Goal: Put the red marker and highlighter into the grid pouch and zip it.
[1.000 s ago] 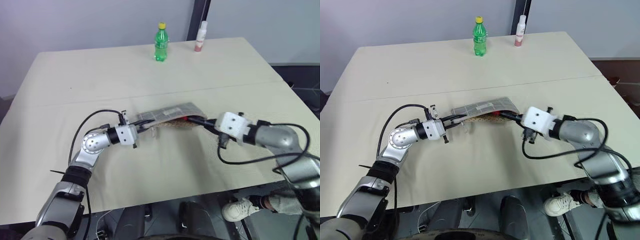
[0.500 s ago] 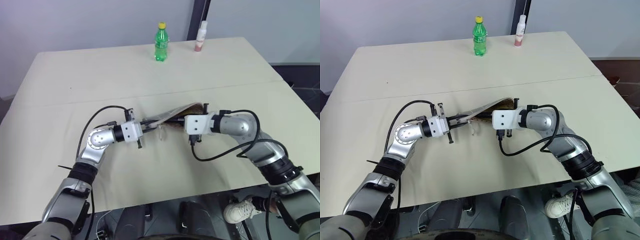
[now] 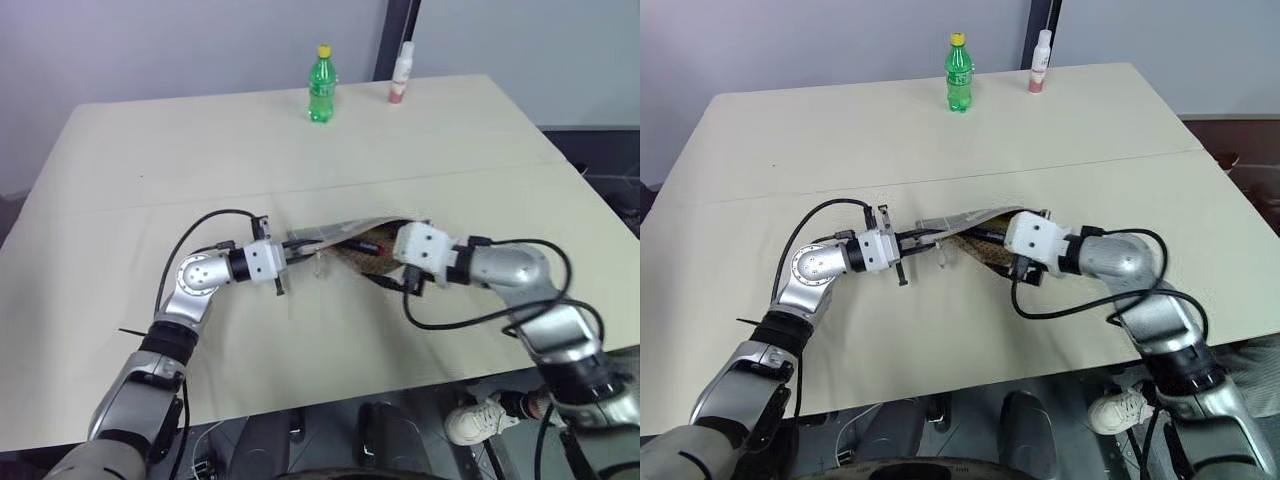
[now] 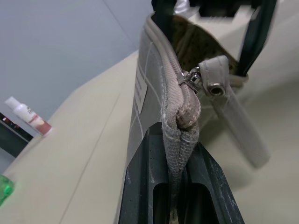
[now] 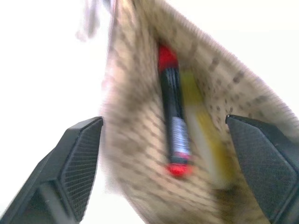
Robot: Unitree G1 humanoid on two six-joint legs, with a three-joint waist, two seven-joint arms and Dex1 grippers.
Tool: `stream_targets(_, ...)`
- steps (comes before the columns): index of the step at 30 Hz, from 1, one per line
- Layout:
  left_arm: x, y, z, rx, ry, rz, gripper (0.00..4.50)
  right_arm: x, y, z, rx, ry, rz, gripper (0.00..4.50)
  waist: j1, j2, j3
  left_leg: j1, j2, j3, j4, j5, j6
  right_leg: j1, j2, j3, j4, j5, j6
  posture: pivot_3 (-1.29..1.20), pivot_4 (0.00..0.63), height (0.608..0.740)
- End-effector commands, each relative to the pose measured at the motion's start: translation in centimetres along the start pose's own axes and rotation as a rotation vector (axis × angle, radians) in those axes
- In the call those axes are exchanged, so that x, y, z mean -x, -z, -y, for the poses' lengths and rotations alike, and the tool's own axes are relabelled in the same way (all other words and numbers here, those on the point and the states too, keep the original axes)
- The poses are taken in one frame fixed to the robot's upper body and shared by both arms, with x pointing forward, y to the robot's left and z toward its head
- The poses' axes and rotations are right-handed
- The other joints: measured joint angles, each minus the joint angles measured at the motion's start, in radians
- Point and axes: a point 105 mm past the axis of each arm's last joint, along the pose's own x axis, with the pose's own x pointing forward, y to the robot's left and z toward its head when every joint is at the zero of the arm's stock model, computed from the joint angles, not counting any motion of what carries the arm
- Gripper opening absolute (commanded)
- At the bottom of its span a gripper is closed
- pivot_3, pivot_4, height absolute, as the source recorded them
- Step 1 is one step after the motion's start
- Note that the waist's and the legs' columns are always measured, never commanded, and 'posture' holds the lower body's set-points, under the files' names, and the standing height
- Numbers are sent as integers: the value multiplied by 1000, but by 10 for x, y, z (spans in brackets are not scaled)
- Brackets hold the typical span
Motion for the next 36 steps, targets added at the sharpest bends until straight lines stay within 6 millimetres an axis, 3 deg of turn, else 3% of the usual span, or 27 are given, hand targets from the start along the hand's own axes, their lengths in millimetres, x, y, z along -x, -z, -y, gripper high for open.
stream_targets(1, -6, -9, -5, -38, -11, 34, 0, 14, -26, -5, -92, 2, 96, 4453, 1, 0, 0, 1, 0, 0, 0, 0, 0, 0, 0, 0, 0, 0, -1, 0, 150, 740)
stream_targets(8, -23, -12, -5, -90, -10, 24, 0, 5, -2, -45, -401, -43, 27, 4453, 3, 0, 0, 0, 0, -1, 0, 0, 0, 1, -2, -1, -2, -2, -3, 0, 150, 740)
stream_targets(11, -28, -14, -3, -113, -14, 22, 0, -1, -9, -47, -452, -23, 84, 4453, 2, 0, 0, 0, 0, 0, -1, 0, 0, 0, -3, -1, -2, -2, -3, 0, 150, 740)
stream_targets(14, -32, -17, -2, -171, -6, 13, 0, -6, 3, -61, -520, -70, 2, 4453, 3, 0, 0, 0, 0, 1, -1, 0, 0, -1, -2, -1, -2, -2, -3, 0, 150, 740)
stream_targets(19, -36, -20, 3, -361, 52, -10, 0, -18, 14, -28, -558, 107, 29, 4453, 2, 0, 0, 0, 0, 3, -1, 0, 0, -2, -3, -1, -2, -1, -4, 0, 150, 740)
stream_targets(25, -40, -22, 0, -566, 98, -16, 0, -30, 7, -28, -665, 82, 116, 4453, 4, 0, 0, -1, 0, 6, -2, -1, 0, -4, -3, -1, -2, 0, -3, 0, 150, 740)
stream_targets(36, -44, -24, 1, -607, 86, -3, 0, -47, -7, -32, -725, 36, 200, 4453, 2, 0, 0, -1, 1, 7, -3, -1, 0, -5, -3, 0, -1, 0, -3, 0, 150, 740)
